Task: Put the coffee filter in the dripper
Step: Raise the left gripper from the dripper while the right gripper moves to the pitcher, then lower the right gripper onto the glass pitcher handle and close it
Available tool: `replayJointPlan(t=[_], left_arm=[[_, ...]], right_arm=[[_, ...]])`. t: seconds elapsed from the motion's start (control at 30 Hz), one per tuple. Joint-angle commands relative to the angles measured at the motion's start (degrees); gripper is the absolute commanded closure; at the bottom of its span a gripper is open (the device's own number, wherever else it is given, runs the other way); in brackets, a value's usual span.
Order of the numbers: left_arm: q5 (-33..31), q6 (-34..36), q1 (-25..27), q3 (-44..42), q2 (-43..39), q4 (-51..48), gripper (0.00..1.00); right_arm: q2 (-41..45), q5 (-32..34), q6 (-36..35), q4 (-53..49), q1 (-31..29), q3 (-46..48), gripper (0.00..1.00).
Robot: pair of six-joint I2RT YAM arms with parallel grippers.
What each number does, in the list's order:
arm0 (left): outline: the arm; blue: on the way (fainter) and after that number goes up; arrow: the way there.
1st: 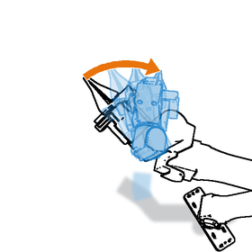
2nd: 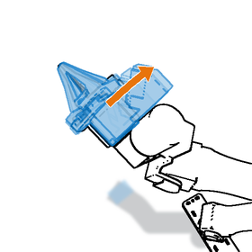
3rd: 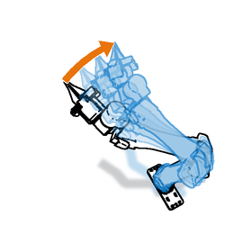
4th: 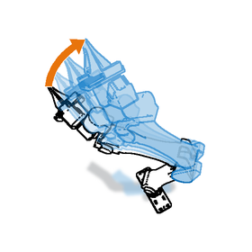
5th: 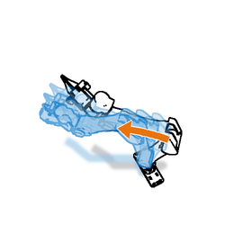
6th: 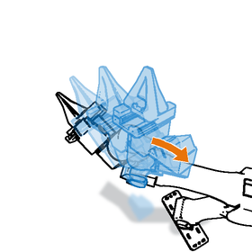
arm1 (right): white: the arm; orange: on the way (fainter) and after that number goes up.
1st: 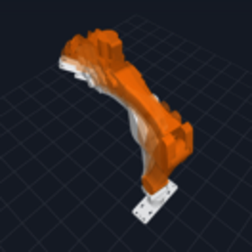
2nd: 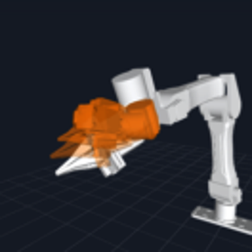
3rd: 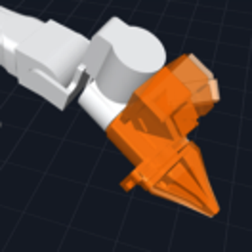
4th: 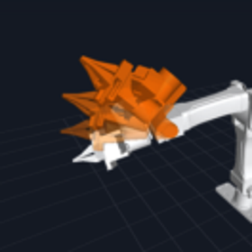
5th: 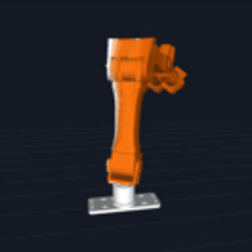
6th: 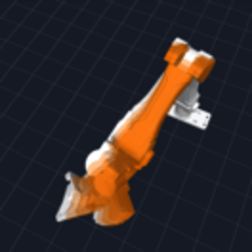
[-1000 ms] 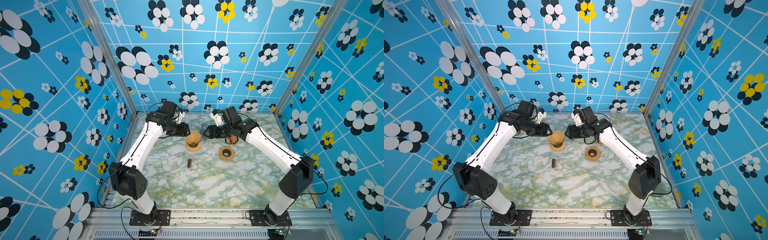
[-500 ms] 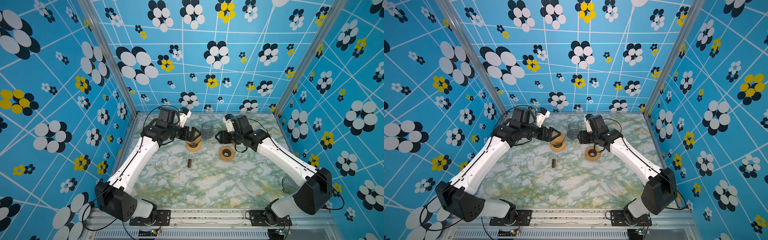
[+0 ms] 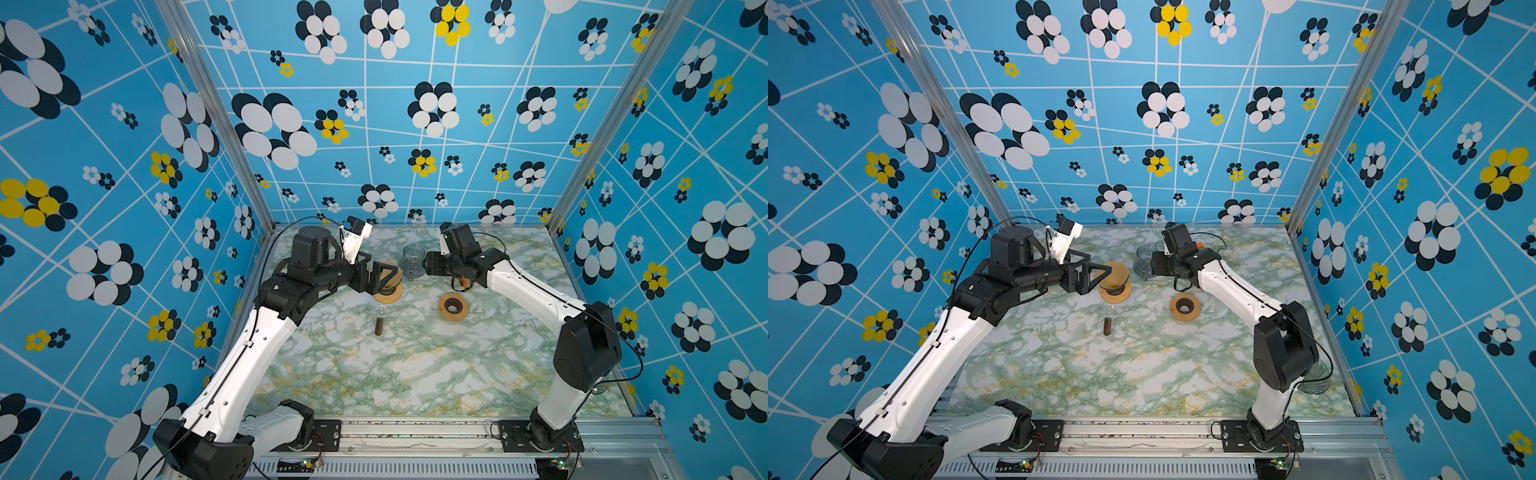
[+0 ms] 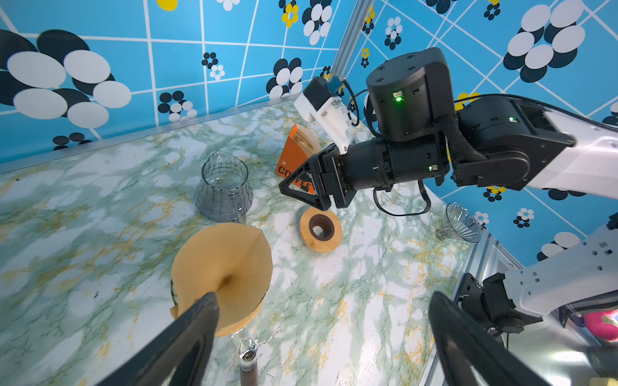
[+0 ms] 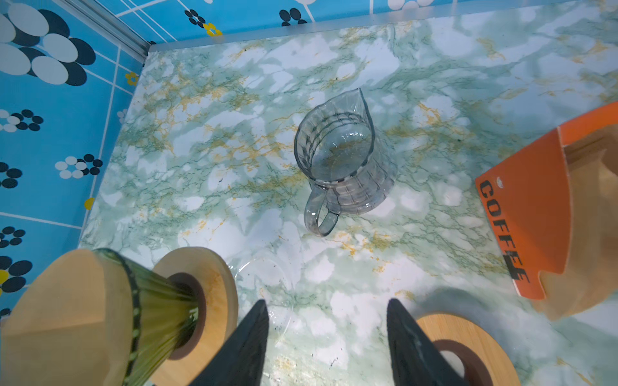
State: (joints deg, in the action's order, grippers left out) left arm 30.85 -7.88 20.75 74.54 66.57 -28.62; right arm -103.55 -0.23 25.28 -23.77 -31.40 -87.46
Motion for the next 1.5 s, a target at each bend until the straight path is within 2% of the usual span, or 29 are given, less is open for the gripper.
replayJointPlan(t=[0.0, 0.1, 0.47, 1.07, 1.47], left_arm=[[-1.28, 1.44, -0.01, -1.36, -1.65, 1.3, 0.01], [-0.78, 1.12, -0.01, -2.08, -2.39, 2.29, 0.01], [-0.88, 1.57, -0.25, -2.12, -3.37, 2.1, 0.01], [1.7, 0.58, -3.26, -1.5, -3.44, 2.52, 0.01], [1.93, 0.6, -3.7, -1.77, -2.85, 3.08, 0.01]], right_arm=[[-4.03, 1.35, 2.42, -2.71, -0.83, -5.77, 0.43], [-7.31, 2.16, 2.86, -4.64, -1.35, -9.33, 0.47], [-14.96, 6.15, 5.05, -10.07, -3.3, -15.27, 0.51], [-19.71, 5.67, 3.86, -11.32, -4.09, -18.65, 0.54], [-23.03, 9.09, 5.57, -13.39, -4.63, -22.37, 0.56]])
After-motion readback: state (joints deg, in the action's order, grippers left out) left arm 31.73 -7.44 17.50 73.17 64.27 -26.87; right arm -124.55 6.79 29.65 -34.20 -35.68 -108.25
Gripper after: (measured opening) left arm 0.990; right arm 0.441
